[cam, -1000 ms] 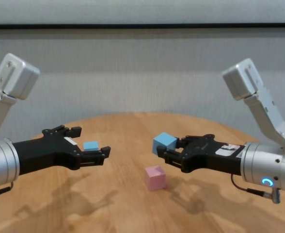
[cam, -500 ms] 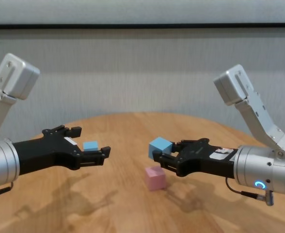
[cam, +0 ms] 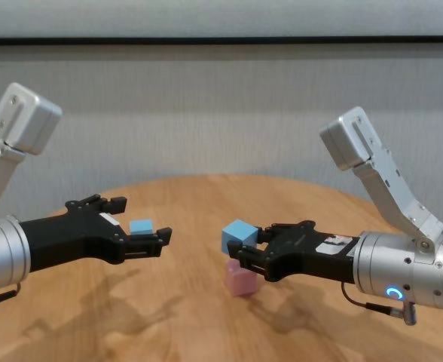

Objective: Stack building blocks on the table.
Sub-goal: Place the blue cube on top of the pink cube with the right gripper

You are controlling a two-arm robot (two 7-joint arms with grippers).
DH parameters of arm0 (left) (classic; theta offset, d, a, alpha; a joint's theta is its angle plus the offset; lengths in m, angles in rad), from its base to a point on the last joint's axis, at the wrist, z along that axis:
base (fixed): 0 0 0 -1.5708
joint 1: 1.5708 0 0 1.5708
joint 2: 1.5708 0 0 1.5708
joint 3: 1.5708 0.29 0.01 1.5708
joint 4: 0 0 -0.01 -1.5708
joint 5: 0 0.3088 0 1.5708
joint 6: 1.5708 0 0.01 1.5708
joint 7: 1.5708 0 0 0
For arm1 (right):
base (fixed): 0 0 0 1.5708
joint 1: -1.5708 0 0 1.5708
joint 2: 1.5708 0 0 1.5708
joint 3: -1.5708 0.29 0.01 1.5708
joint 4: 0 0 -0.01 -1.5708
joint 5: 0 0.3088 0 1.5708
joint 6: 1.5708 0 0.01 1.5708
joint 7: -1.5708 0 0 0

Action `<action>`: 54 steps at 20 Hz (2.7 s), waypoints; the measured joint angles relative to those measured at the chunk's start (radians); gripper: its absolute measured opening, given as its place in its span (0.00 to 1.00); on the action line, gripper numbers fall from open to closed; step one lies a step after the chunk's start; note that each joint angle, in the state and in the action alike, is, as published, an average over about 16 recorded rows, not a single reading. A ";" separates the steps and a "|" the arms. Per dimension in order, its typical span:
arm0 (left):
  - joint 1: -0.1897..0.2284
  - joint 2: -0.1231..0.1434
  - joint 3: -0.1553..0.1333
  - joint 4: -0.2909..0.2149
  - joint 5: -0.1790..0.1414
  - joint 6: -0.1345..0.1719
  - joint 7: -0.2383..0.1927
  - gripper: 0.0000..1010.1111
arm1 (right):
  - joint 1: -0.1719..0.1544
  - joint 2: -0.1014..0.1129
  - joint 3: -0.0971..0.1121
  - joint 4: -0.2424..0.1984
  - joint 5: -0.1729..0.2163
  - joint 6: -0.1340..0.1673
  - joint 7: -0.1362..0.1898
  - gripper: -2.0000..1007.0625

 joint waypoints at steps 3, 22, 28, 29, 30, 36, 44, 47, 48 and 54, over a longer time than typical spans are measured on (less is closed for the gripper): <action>0.000 0.000 0.000 0.000 0.000 0.000 0.000 0.99 | -0.002 0.004 -0.007 -0.005 0.003 0.001 -0.002 0.37; 0.000 0.000 0.000 0.000 0.000 0.000 0.000 0.99 | -0.017 0.030 -0.036 -0.041 0.024 0.019 -0.008 0.37; 0.000 0.000 0.000 0.000 0.000 0.000 0.000 0.99 | -0.021 0.036 -0.044 -0.049 0.027 0.027 -0.010 0.37; 0.000 0.000 0.000 0.000 0.000 0.000 0.000 0.99 | -0.021 0.036 -0.045 -0.051 0.027 0.028 -0.010 0.37; 0.000 0.000 0.000 0.000 0.000 0.000 0.000 0.99 | -0.022 0.037 -0.046 -0.052 0.027 0.029 -0.010 0.37; 0.000 0.000 0.000 0.000 0.000 0.000 0.000 0.99 | -0.023 0.040 -0.050 -0.052 0.028 0.034 -0.012 0.37; 0.000 0.000 0.000 0.000 0.000 0.000 0.000 0.99 | -0.019 0.036 -0.053 -0.039 0.030 0.031 -0.013 0.37; 0.000 0.000 0.000 0.000 0.000 0.000 0.000 0.99 | -0.015 0.034 -0.053 -0.031 0.030 0.028 -0.013 0.37; 0.000 0.000 0.000 0.000 0.000 0.000 0.000 0.99 | -0.013 0.033 -0.053 -0.028 0.030 0.026 -0.013 0.37; 0.000 0.000 0.000 0.000 0.000 0.000 0.000 0.99 | -0.003 0.024 -0.054 -0.008 0.030 0.017 -0.013 0.37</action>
